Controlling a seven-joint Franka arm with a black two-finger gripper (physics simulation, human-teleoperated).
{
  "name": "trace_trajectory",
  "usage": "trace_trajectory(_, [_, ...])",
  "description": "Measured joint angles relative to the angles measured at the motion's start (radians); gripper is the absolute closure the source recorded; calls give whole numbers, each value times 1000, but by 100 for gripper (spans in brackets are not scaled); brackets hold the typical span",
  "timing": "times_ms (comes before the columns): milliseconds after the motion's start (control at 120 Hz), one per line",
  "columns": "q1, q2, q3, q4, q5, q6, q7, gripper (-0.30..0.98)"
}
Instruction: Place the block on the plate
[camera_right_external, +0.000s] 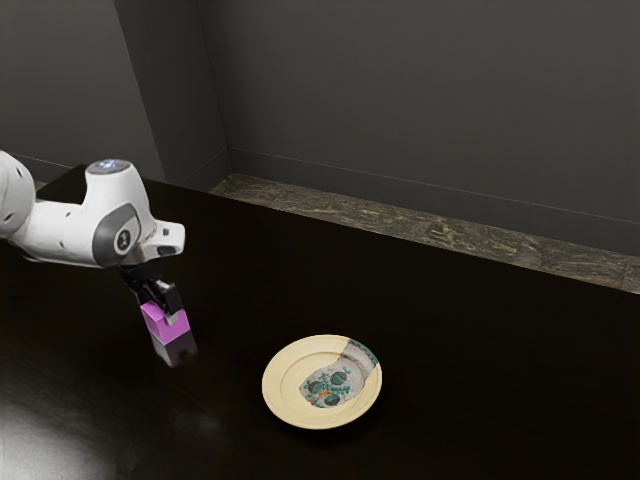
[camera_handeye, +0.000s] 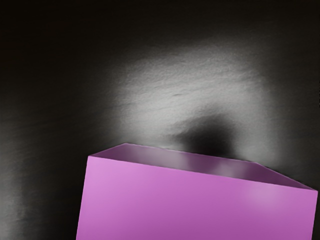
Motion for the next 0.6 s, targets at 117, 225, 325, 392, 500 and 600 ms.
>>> trace_trajectory(117, [-6,11,0,-1,-3,18,19,13])
trace_trajectory(225, [-9,16,0,-1,-6,31,33,18])
trace_trajectory(325, [-12,17,0,-1,-8,40,45,21])
trace_trajectory(392, [-12,19,0,-1,-8,46,51,21])
trace_trajectory(500, [-14,19,0,1,-7,52,60,23])
trace_trajectory(600, [-18,16,0,4,-3,52,67,24])
